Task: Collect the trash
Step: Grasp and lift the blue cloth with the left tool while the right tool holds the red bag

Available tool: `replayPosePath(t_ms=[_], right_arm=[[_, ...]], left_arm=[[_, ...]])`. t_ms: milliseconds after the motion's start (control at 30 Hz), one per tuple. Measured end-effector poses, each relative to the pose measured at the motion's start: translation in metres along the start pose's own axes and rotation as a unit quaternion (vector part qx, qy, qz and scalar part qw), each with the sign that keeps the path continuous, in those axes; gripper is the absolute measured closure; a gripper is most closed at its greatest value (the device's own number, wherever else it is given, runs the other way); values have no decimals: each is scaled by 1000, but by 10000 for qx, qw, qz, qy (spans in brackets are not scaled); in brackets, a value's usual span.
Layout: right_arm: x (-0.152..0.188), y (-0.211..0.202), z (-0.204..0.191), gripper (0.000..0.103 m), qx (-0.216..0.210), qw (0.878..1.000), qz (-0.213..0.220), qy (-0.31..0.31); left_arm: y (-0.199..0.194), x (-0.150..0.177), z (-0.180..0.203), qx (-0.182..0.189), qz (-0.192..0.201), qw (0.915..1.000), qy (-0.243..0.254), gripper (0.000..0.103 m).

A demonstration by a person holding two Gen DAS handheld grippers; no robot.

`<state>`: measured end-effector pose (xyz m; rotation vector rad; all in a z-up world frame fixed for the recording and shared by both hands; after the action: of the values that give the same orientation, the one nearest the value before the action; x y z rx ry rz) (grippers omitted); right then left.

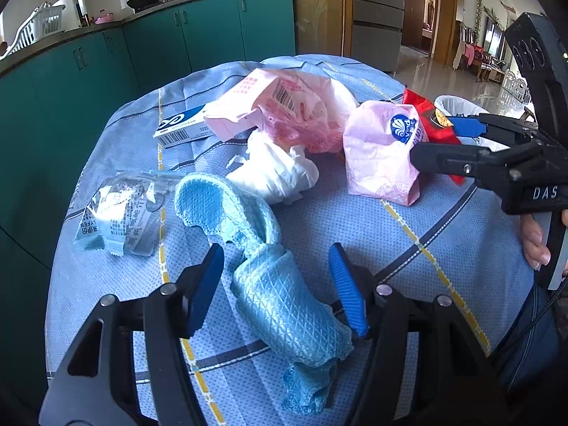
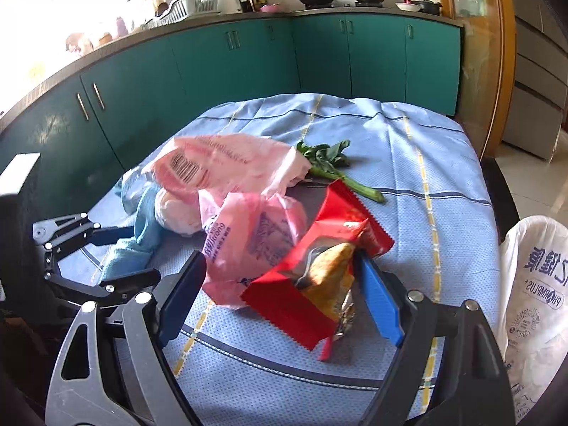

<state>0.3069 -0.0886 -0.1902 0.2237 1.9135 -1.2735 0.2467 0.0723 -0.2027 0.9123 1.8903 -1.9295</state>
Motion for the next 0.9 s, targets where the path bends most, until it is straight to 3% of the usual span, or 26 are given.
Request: replayPosePath(t_ms=[67, 133, 233, 533, 900], right_arm=[[2, -1, -4, 30, -47, 9999, 24, -98], [4, -1, -7, 52, -76, 9998, -17, -175], [7, -1, -8, 69, -116, 9997, -50, -185], [14, -20, -4, 78, 174, 9994, 211, -232], [13, -52, 18, 79, 412, 9972, 618, -6]], left_arm=[[1, 0, 0, 68, -31, 10000, 4, 50], [1, 0, 1, 87, -36, 10000, 24, 56], [0, 0, 1, 84, -8, 10000, -2, 65], [-11, -4, -3, 161, 295, 9994, -64, 70], [-36, -16, -7, 392, 1042, 9935, -220, 70]])
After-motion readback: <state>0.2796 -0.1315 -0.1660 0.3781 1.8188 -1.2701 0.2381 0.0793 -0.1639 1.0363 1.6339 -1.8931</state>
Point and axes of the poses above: each gripper's, at about its wrist camera, not at the fingertips, and y roughly the way its jaws point, z to its right, x to its underside, the point moved 3 cm from there along y, roughly the way its jaws point, and after that the axes turned 2 degrees about -z, right-handed, at the moved point
